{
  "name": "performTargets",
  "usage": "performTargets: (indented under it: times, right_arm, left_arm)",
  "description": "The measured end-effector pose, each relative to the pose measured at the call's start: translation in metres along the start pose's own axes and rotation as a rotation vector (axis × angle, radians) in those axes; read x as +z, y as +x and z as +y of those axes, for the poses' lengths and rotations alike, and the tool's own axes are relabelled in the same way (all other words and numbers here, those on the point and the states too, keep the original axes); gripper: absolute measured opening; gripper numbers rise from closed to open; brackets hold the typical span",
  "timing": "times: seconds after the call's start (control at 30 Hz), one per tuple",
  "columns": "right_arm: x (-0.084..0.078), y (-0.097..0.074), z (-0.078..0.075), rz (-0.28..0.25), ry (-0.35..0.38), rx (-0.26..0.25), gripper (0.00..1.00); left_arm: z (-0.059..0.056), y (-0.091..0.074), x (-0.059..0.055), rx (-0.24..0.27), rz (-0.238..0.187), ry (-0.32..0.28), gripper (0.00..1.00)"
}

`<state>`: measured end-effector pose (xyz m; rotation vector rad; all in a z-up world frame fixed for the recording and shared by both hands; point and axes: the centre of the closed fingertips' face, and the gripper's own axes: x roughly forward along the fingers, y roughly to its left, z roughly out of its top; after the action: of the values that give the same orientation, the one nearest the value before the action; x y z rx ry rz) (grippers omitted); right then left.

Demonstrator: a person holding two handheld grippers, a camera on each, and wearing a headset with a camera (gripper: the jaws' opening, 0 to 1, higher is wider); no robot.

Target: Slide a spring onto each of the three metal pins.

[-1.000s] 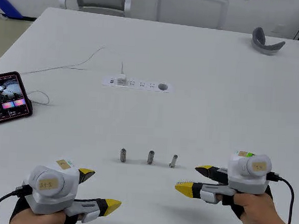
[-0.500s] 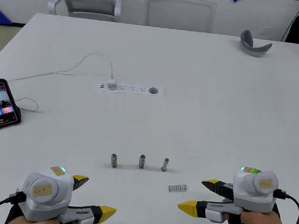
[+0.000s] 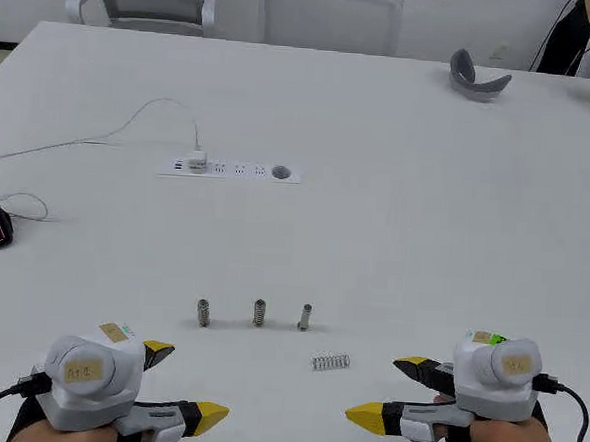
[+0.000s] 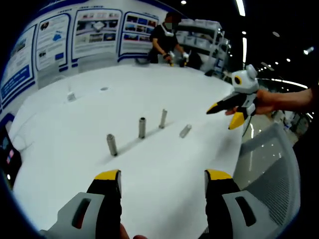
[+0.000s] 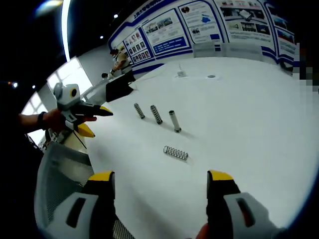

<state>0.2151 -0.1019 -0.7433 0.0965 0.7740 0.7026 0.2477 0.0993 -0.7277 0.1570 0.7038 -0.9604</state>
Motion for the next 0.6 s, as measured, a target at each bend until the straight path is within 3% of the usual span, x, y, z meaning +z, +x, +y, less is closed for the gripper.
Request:
performTargets:
  times: [0.6]
  right_arm:
    - [-0.014, -0.014, -0.004, 0.003, 0.029, -0.016, 0.77]
  left_arm:
    - [-0.019, 0.025, 0.015, -0.056, 0.007, 0.046, 0.69]
